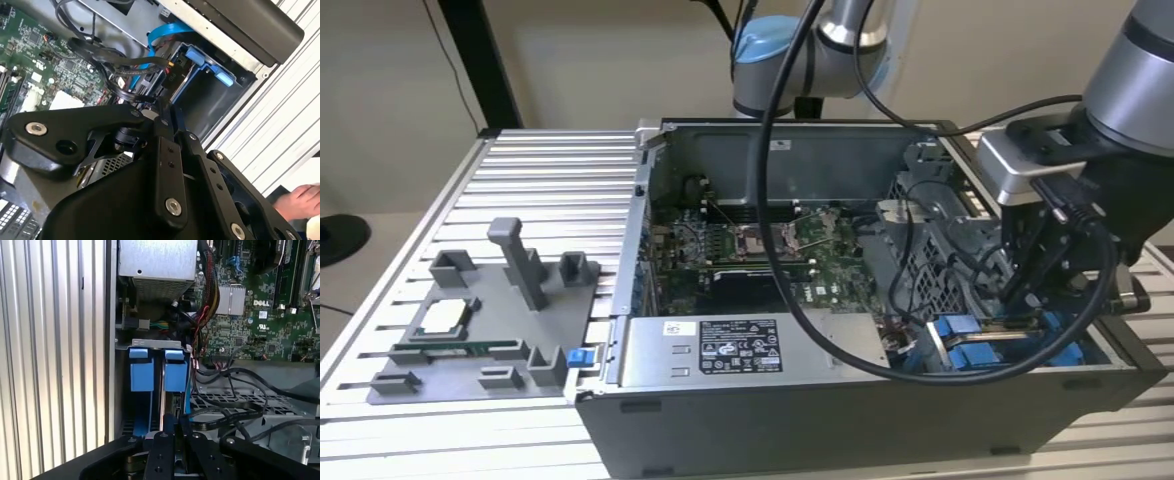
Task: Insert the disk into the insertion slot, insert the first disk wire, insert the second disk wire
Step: 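Insert the second disk wire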
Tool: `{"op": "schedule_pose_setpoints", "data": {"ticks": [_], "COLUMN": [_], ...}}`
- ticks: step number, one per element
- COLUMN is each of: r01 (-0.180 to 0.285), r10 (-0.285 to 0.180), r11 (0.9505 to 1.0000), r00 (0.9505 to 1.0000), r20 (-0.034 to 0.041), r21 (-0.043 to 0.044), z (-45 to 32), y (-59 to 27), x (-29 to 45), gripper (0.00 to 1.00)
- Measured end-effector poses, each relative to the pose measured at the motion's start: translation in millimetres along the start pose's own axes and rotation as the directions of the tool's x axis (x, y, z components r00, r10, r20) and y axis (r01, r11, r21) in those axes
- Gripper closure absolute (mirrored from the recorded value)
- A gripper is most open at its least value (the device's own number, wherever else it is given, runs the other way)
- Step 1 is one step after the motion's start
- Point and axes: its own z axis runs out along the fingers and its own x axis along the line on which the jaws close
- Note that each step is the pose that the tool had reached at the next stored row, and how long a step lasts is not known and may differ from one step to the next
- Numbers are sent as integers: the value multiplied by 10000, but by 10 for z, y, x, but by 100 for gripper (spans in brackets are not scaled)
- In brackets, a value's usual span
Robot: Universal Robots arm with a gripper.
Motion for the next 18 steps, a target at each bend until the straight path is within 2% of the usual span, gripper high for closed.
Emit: {"op": "schedule_pose_setpoints", "data": {"ticks": [6,10,18], "r01": [-3,-4,-6], "r10": [2,3,3], "r11": [10000,10000,9999], "r00": [10000,10000,9998], "r20": [66,99,182], "r21": [75,93,170], "z": [63,92,127], "y": [6,9,13], "x": [-2,-2,-2], "gripper": [100,100,100]}}
